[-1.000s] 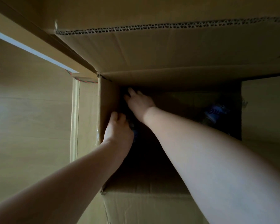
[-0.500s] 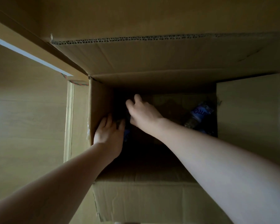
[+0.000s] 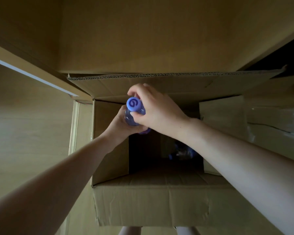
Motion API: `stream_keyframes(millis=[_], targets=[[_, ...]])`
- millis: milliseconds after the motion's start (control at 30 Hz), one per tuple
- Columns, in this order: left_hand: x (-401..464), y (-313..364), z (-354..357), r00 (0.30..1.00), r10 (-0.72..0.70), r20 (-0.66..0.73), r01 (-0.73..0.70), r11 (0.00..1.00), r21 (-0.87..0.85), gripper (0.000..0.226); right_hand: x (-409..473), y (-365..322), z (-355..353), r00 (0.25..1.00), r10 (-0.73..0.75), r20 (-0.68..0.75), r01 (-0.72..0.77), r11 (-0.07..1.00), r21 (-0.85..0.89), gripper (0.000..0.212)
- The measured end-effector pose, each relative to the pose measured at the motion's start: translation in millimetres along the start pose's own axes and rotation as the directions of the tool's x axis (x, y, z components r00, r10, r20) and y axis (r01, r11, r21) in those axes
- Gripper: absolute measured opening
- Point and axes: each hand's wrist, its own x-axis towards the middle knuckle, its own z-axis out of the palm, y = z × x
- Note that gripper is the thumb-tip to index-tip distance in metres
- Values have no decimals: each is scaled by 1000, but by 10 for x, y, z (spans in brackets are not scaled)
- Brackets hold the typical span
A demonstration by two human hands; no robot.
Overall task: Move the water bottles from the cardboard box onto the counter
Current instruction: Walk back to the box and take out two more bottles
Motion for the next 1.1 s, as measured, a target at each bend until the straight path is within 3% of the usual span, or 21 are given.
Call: stream_keyframes(millis=[100,167,267,367,500,633,733,867,967,1100], targets=[[-100,287,-42,985,14,174,-2,997,-71,67,-36,-1,-174,990,83,-115,-57,976,212,47],[-202,413,-53,960,-13,281,43,994,-103,63,-117,44,-201,984,153,-89,-122,952,282,50],[-347,501,-37,945,-85,316,143,976,-164,78,-324,129,-128,967,252,33,-247,900,358,56],[-439,479,-1,944,-131,303,188,967,-170,89,-515,166,-27,941,336,50,-317,815,486,72],[-518,432,80,964,-225,145,249,951,-183,57,-781,144,195,940,336,60,-319,800,507,76],[-533,363,237,968,-240,-67,233,968,-94,37,-878,34,513,919,374,124,-384,778,498,97],[-572,294,361,964,-193,-184,186,981,-52,17,-830,-2,706,884,459,90,-424,705,569,84],[-642,231,541,954,-167,-251,155,986,-66,27,-779,-23,845,821,549,156,-526,622,581,74],[-608,215,617,902,-281,-329,237,957,-166,42,-806,-45,913,810,544,219,-509,465,724,62],[-534,145,621,881,-346,-322,321,938,-127,61,-1019,113,794,832,457,315,-537,516,668,67]])
